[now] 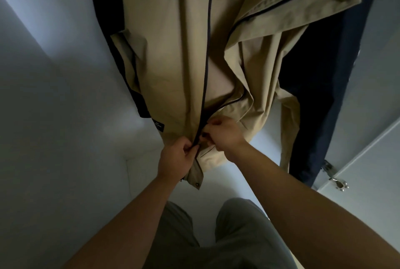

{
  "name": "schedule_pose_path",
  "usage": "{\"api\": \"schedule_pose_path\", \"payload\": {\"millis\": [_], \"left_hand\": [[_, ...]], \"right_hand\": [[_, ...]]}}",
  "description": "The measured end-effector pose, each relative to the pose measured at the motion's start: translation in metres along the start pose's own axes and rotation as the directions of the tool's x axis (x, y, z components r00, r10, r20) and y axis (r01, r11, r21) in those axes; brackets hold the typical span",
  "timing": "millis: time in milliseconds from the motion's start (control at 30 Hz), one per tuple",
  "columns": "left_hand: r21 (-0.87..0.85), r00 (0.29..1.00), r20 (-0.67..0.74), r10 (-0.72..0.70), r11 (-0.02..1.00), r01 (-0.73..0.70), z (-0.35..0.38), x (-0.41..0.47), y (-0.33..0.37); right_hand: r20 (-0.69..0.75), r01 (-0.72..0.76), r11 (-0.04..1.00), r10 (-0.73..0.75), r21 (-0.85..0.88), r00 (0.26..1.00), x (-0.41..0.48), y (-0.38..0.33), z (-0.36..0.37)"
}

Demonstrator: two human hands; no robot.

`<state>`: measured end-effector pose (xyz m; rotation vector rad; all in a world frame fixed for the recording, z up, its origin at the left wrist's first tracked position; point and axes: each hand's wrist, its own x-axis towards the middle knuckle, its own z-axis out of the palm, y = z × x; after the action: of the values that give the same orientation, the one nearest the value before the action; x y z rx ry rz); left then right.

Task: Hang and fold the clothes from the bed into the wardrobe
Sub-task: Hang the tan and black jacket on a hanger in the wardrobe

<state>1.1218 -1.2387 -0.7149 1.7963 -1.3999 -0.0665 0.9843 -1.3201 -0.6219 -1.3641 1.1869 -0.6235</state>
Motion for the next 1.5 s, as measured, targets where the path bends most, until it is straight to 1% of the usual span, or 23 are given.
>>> {"api": "schedule_pose_path", "payload": {"millis": [33,67,200,300,400,467,533,600,667,767,833,867,1033,1100,1167,1233,1333,1400,1500], "left_hand": [[0.005,1.0,-0.002,-0.003,1.0,0.003,-0.001,0.0,0.0],[0.004,1.0,-0.002,-0.01,1.0,0.01,-0.003,0.0,-0.001],[-0.04,0.998,-0.009,-0.064,0.997,0.064,-0.01,0.006,0.0],[-0.055,0.997,-0.008,-0.07,0.996,0.07,-0.012,0.018,0.007],[0.044,0.997,0.024,-0.067,0.997,0.066,-0.011,0.032,0.014],[0.125,0.998,0.035,-0.053,0.991,0.048,-0.009,0.037,0.017],[0.155,0.997,0.02,-0.074,0.985,0.07,-0.006,0.037,0.02],[0.128,0.996,-0.01,-0.083,0.988,0.084,-0.003,0.036,0.023],[0.102,0.996,-0.024,-0.086,0.991,0.088,-0.001,0.036,0.024],[0.098,0.996,0.007,-0.092,0.991,0.091,-0.004,0.043,0.025],[0.106,0.995,0.049,-0.084,0.991,0.078,-0.007,0.05,0.029],[0.105,0.996,0.056,-0.069,0.992,0.062,-0.009,0.054,0.033],[0.059,1.0,-0.002,0.029,0.998,-0.029,-0.017,0.066,0.05],[0.092,0.998,-0.008,0.07,0.993,-0.069,-0.018,0.065,0.052],[0.078,0.996,-0.033,0.083,0.994,-0.081,-0.018,0.064,0.053],[0.046,0.995,-0.048,0.084,0.996,-0.081,-0.018,0.065,0.052],[0.04,0.992,-0.073,0.103,0.994,-0.1,-0.019,0.07,0.047],[0.021,0.99,-0.084,0.114,0.993,-0.113,-0.023,0.071,0.044],[-0.015,0.98,-0.11,0.167,0.985,-0.17,-0.03,0.071,0.046]], "right_hand": [[0.026,-0.078,0.993,0.076,0.085,0.997,-0.001,-0.003,-0.001],[0.052,-0.127,0.986,0.122,0.11,0.991,-0.001,-0.005,-0.001],[0.208,-0.243,0.963,0.216,0.116,0.954,-0.004,-0.013,0.002],[0.284,-0.276,0.949,0.226,0.153,0.932,-0.008,-0.013,0.006],[0.325,-0.289,0.927,0.204,0.238,0.924,-0.011,-0.012,0.01],[0.315,-0.285,0.923,0.198,0.258,0.928,-0.014,-0.011,0.01],[0.292,-0.265,0.931,0.188,0.25,0.938,-0.015,-0.01,0.01],[0.285,-0.258,0.928,0.179,0.269,0.942,-0.015,-0.017,0.008],[0.291,-0.25,0.907,0.152,0.338,0.945,-0.013,-0.033,0.002],[0.258,-0.217,0.868,0.107,0.447,0.96,-0.009,-0.061,-0.008],[0.236,-0.21,0.857,0.106,0.471,0.966,-0.013,-0.068,-0.008],[0.234,-0.209,0.859,0.108,0.468,0.966,-0.016,-0.067,-0.006],[0.296,-0.269,0.852,0.142,0.45,0.945,-0.024,-0.064,0.001],[0.281,-0.267,0.847,0.146,0.46,0.948,-0.025,-0.068,0.0],[0.267,-0.254,0.841,0.136,0.479,0.954,-0.027,-0.075,-0.002],[0.251,-0.223,0.826,0.103,0.517,0.963,-0.028,-0.087,-0.005],[0.203,-0.131,0.817,0.017,0.562,0.979,-0.031,-0.103,-0.009],[0.179,-0.082,0.829,-0.022,0.554,0.984,-0.037,-0.104,-0.01],[0.156,-0.023,0.87,-0.062,0.493,0.986,-0.045,-0.098,-0.009]]}}
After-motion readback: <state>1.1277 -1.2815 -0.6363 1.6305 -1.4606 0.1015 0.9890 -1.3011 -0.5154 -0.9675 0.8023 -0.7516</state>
